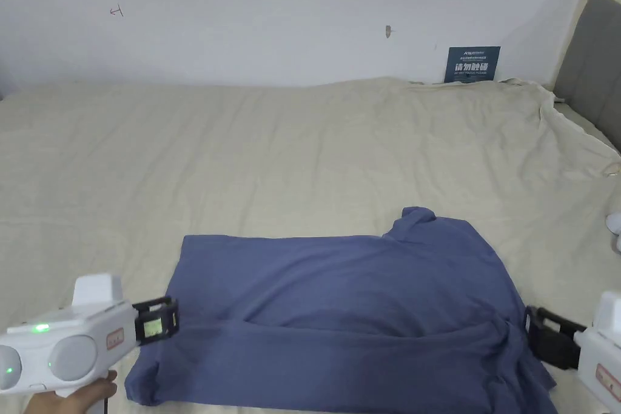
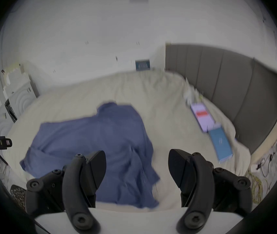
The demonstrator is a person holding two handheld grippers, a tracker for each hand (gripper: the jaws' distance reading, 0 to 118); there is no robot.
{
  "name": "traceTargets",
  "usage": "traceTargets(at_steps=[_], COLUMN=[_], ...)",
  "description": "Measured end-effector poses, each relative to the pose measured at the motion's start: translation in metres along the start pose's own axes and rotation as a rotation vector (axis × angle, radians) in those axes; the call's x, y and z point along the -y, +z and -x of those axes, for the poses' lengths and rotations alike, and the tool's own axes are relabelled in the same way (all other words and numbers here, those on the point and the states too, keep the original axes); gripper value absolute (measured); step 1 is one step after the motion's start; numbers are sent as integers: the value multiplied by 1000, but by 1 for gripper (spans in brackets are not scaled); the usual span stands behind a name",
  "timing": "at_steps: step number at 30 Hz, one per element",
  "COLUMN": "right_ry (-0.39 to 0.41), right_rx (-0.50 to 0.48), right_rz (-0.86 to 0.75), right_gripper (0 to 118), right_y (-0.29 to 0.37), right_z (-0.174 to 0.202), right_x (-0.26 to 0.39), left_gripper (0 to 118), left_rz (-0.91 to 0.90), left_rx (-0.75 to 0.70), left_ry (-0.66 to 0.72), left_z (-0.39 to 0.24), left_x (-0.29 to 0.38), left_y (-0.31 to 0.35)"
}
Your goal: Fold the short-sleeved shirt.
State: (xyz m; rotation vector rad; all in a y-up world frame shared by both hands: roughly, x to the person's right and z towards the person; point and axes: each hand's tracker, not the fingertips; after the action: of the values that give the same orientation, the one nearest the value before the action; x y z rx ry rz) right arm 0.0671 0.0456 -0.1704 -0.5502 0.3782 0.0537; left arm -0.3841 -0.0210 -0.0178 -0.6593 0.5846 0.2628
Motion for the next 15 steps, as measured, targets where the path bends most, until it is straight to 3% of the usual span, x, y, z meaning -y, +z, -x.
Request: traceTargets(at_steps=[4,8,9,10,12,13,15], right_ry=[31,68,71,73,77,82,88], right_rx=[-9,-25,-26,-25,-33,-28,-17], right_rz=[-121,-195,-202,-211,-229,-235,-247], right_gripper=[80,78,74,66,25,3,0], right_y=[24,40,43,45,50,52,56], right_z=[24,47,51,56,65,71,78], right_x=[-28,-36,-36,-36,-34,-34,-33], left_gripper=[116,110,102,85,31,17,3], left_rz=[-71,-151,-176,-200,-212,-213,-216], left_rx=[22,32,29,32,46,56,87], left_ry=[-8,-6,-11,-15,-25,-33,-52], left_z=[-12,-22,-24,-27,-31,-32,-34], left_x=[-25,-30,-29,-26,-22,-20,-17], left_y=[10,11,11,13,11,9,8])
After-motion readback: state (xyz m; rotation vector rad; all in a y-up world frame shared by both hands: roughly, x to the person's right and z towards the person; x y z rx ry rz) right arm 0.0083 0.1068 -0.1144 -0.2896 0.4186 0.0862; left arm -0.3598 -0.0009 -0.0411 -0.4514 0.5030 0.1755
